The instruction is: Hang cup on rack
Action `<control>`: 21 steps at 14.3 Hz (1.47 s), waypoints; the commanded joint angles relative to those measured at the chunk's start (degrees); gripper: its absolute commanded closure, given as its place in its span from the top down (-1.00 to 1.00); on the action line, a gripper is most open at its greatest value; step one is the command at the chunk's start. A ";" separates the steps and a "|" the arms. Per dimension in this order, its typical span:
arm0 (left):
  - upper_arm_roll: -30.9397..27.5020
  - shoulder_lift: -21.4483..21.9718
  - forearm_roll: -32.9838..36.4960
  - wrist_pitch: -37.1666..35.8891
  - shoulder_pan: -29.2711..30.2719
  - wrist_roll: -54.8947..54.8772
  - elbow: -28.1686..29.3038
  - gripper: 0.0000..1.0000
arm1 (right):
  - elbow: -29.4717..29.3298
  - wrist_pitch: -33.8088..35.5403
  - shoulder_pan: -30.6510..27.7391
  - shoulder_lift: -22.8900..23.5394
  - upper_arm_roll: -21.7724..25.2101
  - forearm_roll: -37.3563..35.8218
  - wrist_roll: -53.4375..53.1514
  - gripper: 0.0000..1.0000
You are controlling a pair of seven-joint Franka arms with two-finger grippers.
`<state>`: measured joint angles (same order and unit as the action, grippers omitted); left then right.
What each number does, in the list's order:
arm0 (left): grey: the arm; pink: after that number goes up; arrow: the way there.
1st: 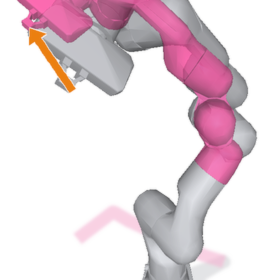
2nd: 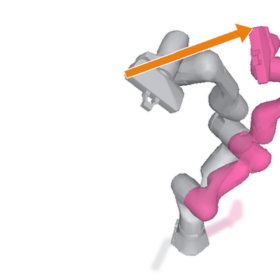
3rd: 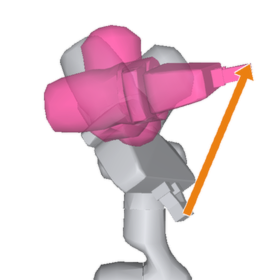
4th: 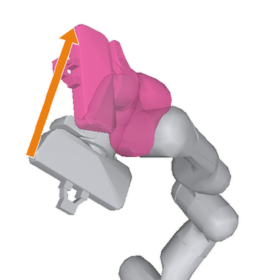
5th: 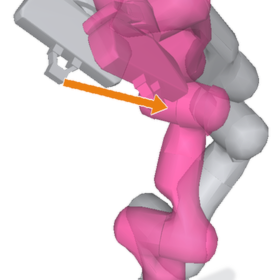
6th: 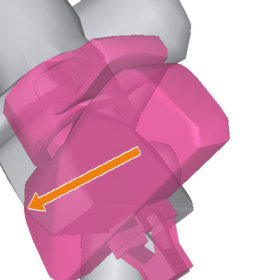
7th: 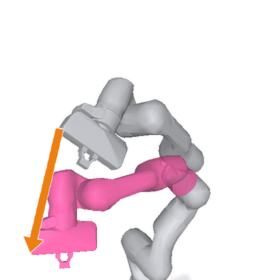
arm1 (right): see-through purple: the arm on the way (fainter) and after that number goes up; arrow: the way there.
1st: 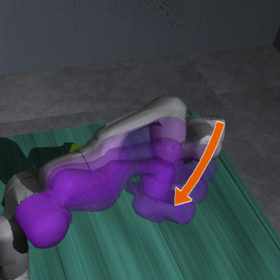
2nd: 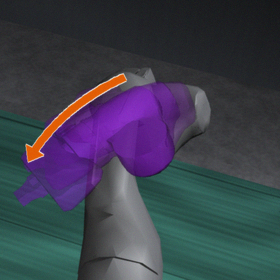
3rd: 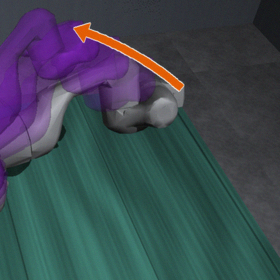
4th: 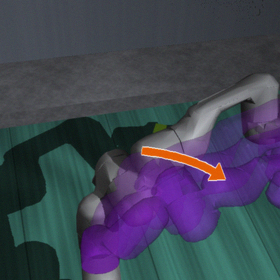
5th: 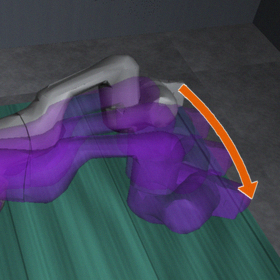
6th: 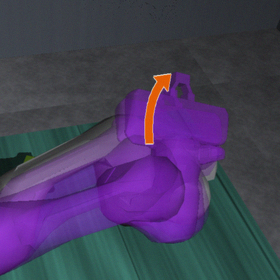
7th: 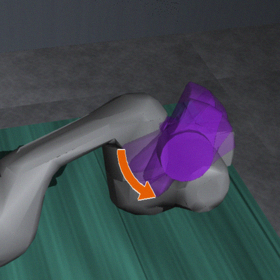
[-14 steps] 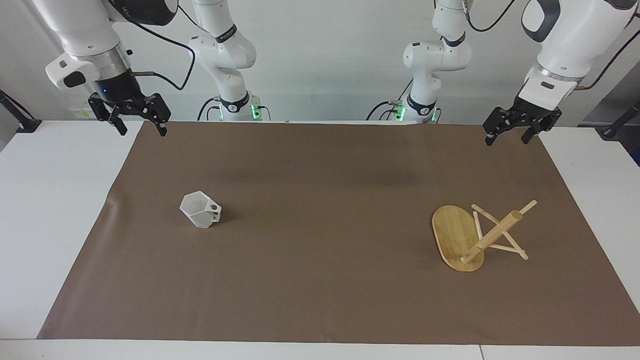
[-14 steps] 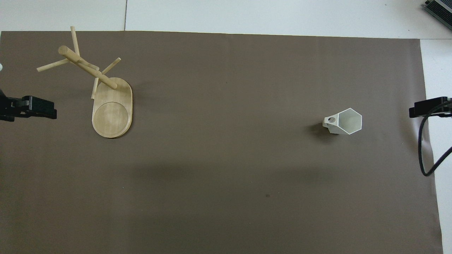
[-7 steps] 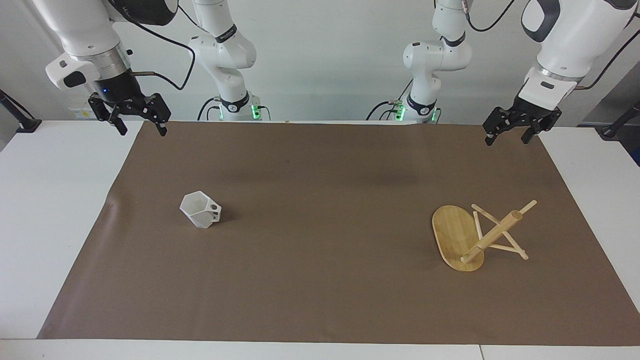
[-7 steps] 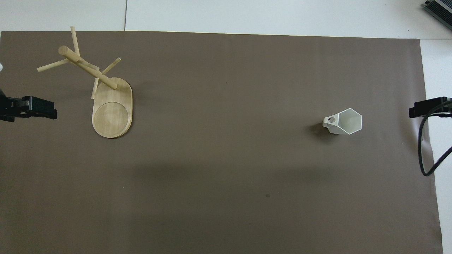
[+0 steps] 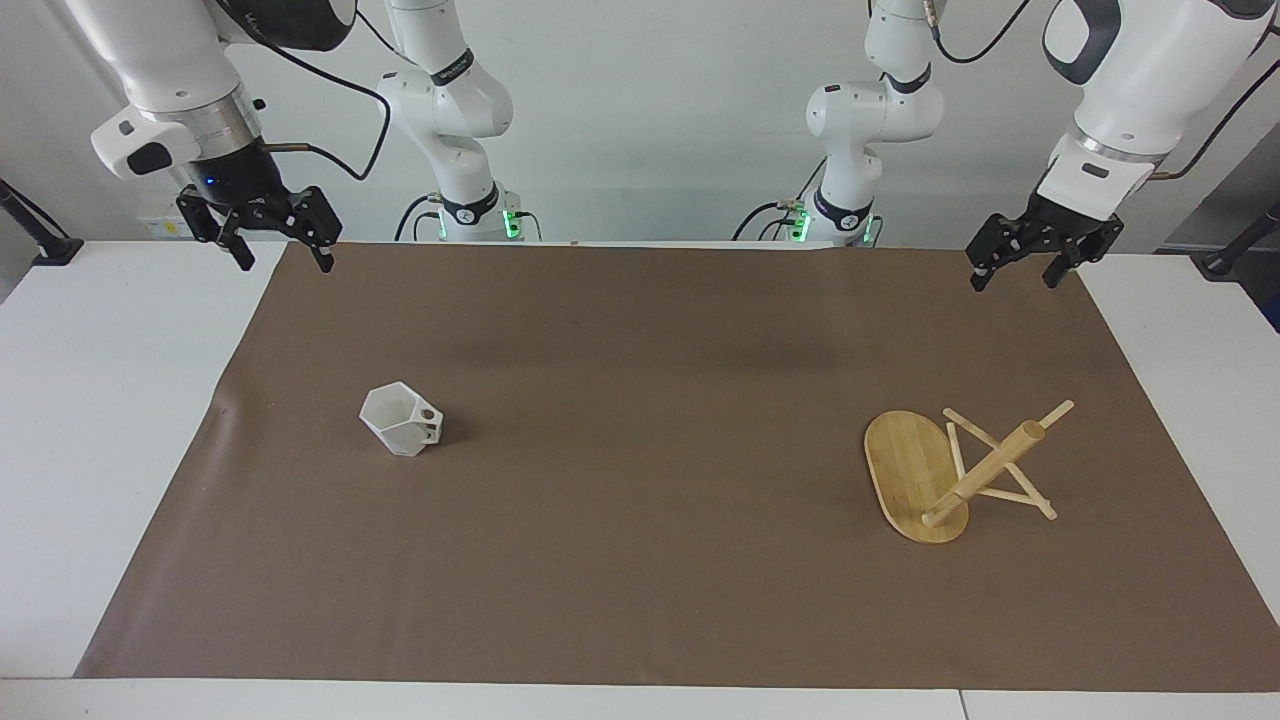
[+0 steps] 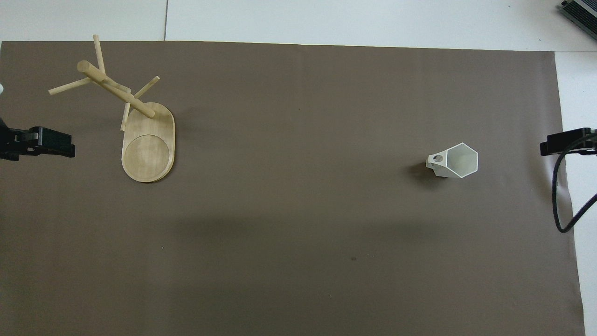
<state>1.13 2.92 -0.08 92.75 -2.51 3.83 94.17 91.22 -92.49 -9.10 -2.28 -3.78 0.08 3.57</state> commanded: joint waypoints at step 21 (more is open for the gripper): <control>0.19 0.77 -0.36 -0.21 0.58 -0.05 0.84 1.00 | 10.28 -14.98 -0.21 -1.41 -0.09 0.71 1.61 1.00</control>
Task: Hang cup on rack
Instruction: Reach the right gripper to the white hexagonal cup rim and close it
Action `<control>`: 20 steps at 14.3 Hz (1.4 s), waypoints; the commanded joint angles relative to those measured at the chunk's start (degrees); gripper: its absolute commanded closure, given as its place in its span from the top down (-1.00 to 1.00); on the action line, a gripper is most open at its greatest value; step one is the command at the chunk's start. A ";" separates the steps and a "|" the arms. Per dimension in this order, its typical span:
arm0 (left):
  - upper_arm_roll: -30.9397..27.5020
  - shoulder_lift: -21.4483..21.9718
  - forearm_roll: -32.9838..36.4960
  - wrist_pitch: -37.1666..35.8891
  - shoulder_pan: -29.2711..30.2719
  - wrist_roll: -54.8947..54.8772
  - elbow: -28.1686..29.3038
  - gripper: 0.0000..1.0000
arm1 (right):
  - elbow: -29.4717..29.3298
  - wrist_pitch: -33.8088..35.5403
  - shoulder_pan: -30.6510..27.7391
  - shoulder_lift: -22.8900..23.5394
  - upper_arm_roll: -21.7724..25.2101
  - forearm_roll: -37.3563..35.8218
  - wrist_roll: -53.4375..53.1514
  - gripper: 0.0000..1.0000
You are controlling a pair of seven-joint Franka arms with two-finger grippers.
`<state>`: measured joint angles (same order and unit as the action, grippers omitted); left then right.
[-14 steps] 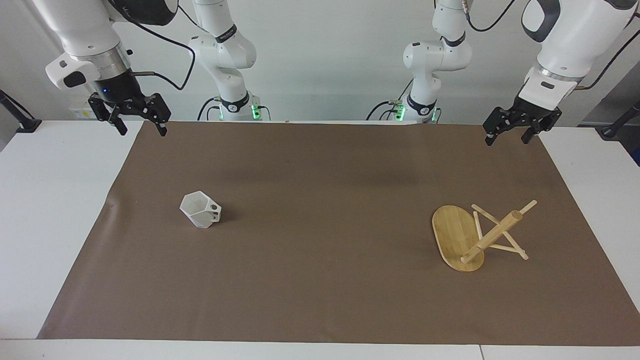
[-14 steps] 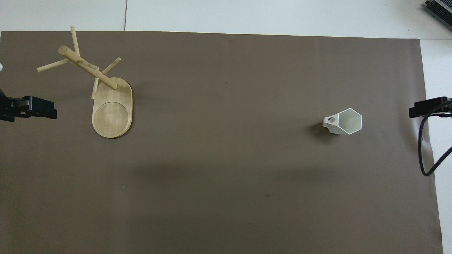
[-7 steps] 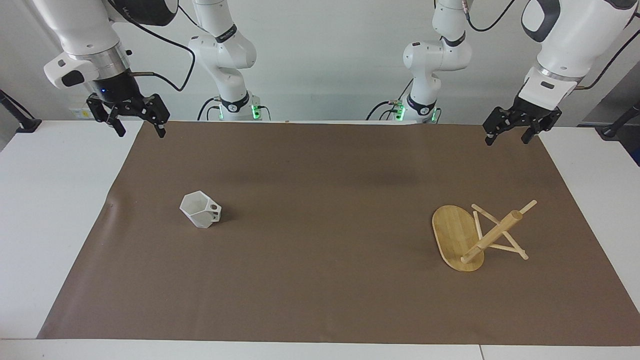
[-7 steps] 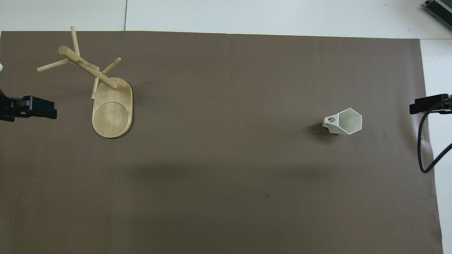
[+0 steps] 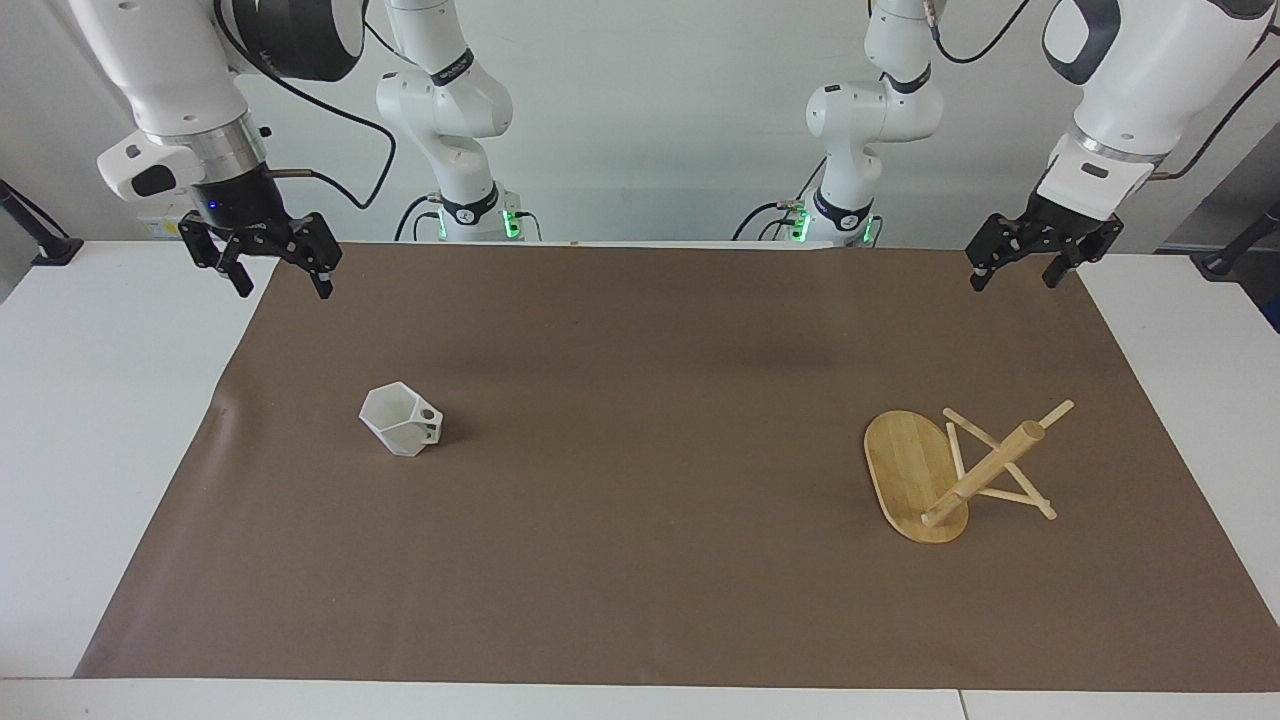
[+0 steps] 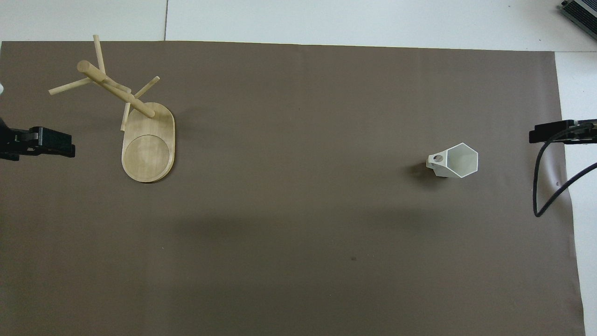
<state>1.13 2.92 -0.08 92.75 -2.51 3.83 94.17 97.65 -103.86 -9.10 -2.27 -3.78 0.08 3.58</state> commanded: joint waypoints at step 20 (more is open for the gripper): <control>0.19 0.77 -0.36 -0.20 0.58 -0.05 0.84 1.00 | 15.46 -24.19 -0.13 11.50 -0.35 0.63 7.75 1.00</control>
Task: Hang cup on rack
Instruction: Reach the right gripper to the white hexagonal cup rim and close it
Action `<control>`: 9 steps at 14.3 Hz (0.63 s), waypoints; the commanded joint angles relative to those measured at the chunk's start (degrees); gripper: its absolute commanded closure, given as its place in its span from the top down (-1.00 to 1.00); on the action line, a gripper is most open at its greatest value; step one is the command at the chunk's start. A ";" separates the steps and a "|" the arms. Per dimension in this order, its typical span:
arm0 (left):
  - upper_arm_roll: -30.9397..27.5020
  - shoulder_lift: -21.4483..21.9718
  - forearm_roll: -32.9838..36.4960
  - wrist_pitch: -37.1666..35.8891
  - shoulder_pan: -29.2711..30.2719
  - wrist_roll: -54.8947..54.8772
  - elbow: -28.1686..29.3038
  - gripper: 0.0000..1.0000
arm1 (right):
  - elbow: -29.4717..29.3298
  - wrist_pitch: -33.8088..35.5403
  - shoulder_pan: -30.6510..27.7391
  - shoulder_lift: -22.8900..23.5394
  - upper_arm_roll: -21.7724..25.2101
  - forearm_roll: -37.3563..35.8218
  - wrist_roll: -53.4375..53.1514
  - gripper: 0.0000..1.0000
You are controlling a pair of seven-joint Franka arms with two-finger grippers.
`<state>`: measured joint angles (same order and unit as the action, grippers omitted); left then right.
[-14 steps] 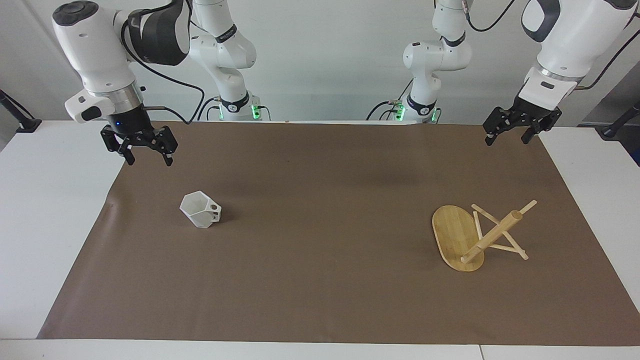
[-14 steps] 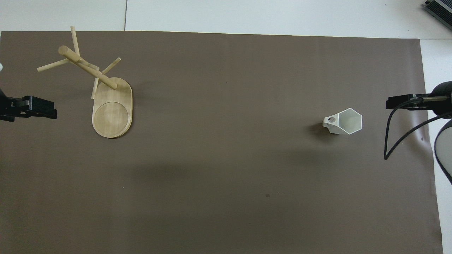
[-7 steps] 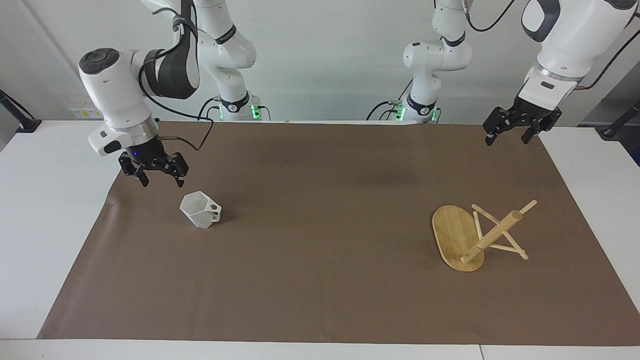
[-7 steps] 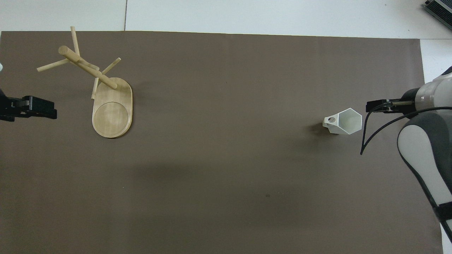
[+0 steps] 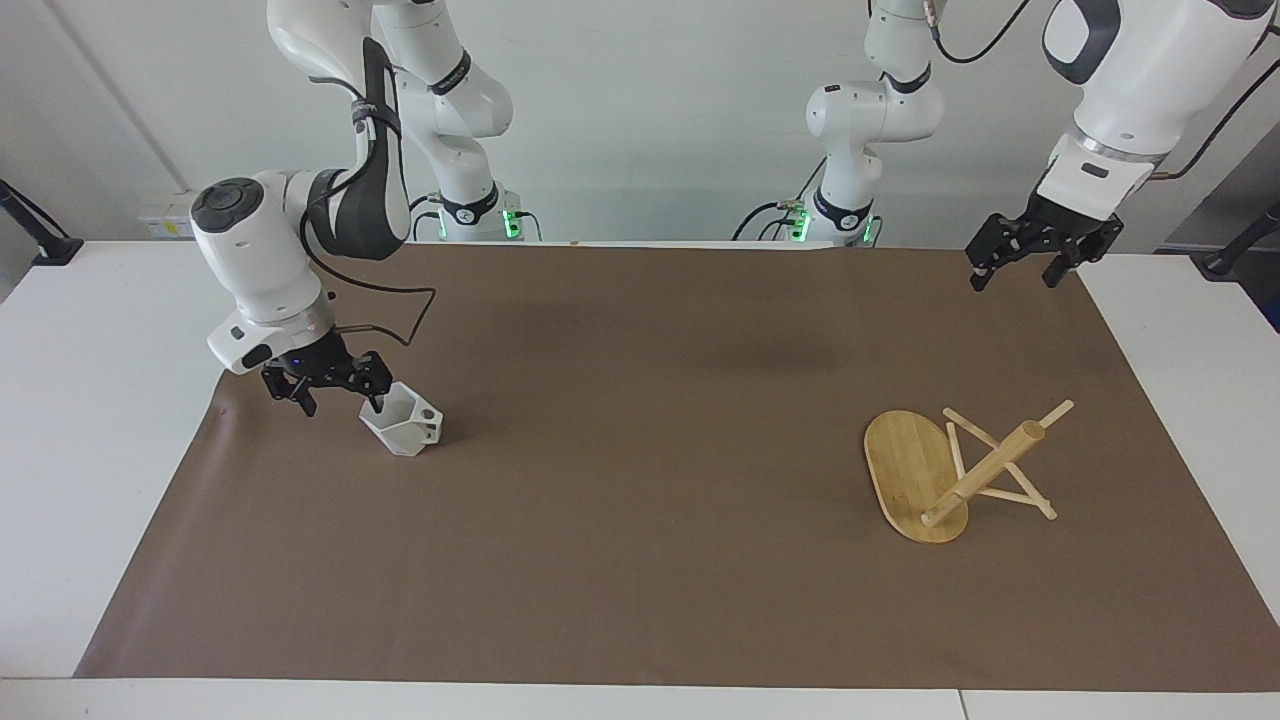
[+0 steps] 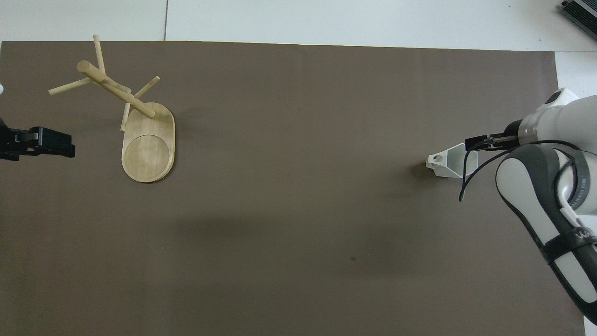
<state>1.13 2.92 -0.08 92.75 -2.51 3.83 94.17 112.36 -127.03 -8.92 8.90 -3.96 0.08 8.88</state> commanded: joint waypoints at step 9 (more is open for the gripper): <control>0.19 0.77 -0.36 -0.29 0.58 -0.05 0.84 1.00 | 4.79 -0.94 -0.31 -0.46 -0.08 0.63 2.46 1.00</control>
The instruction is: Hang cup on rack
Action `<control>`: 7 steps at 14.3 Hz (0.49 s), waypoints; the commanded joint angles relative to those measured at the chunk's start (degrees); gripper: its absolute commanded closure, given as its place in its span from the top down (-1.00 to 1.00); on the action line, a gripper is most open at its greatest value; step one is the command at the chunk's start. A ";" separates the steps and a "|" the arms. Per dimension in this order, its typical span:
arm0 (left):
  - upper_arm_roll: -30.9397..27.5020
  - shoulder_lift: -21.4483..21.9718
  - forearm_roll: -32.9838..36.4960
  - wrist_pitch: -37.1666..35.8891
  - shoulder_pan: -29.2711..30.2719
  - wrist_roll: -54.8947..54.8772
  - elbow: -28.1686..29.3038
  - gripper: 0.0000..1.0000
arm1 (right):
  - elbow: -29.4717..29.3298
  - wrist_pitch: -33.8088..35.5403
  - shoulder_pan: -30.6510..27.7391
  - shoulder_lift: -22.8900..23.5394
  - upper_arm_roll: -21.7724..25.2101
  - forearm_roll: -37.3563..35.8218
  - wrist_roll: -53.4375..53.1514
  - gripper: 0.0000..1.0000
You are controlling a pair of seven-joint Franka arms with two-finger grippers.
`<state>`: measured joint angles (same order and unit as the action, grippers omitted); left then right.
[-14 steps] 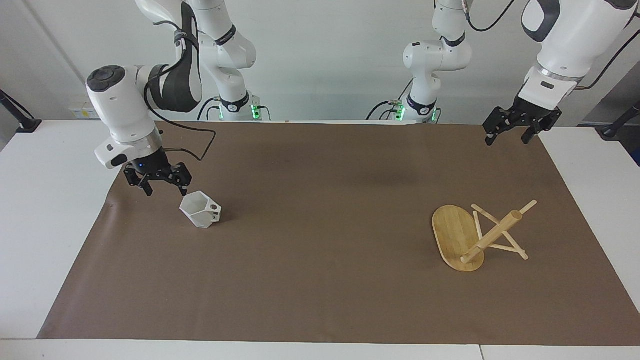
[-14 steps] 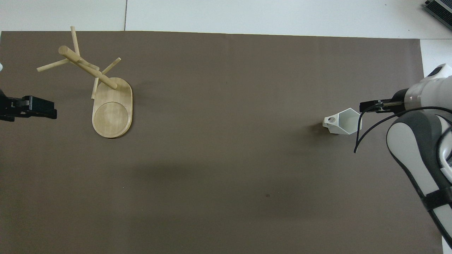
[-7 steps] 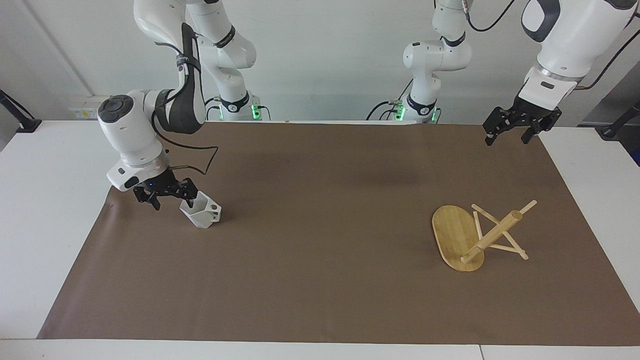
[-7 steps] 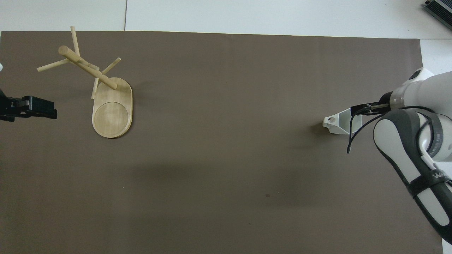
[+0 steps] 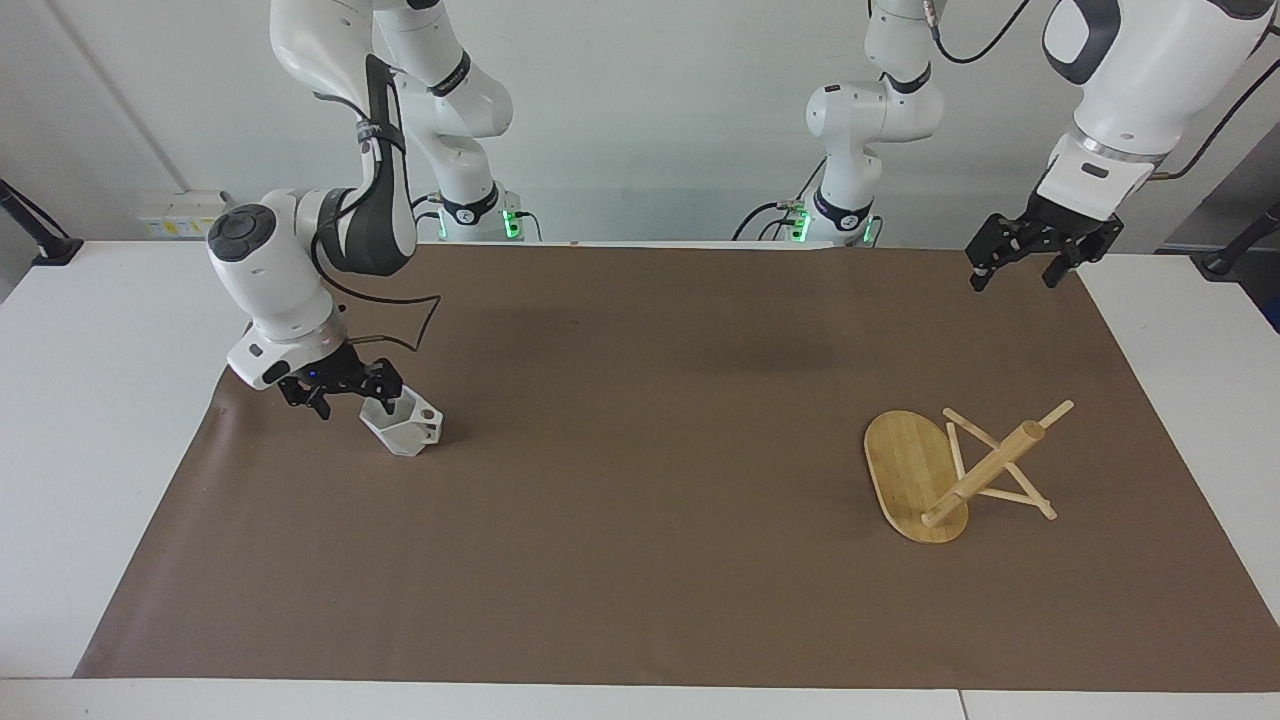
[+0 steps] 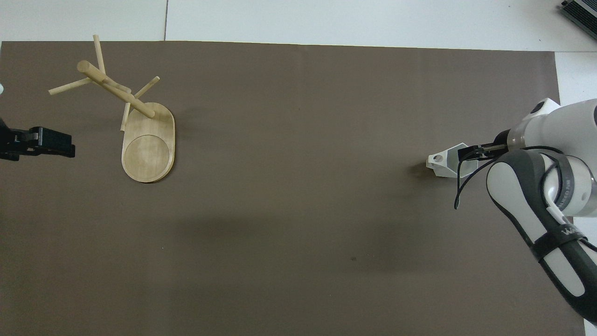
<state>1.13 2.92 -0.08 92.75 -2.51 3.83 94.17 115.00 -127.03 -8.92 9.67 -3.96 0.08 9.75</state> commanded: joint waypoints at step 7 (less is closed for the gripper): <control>0.19 0.77 -0.36 -0.20 0.58 -0.05 0.84 1.00 | 2.78 0.29 -0.84 -1.67 0.18 0.71 -3.23 1.00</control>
<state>1.13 2.92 -0.08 92.75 -2.51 3.83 94.17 116.32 -126.95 -9.32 9.47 -3.60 0.08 8.75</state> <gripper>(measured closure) 0.000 0.000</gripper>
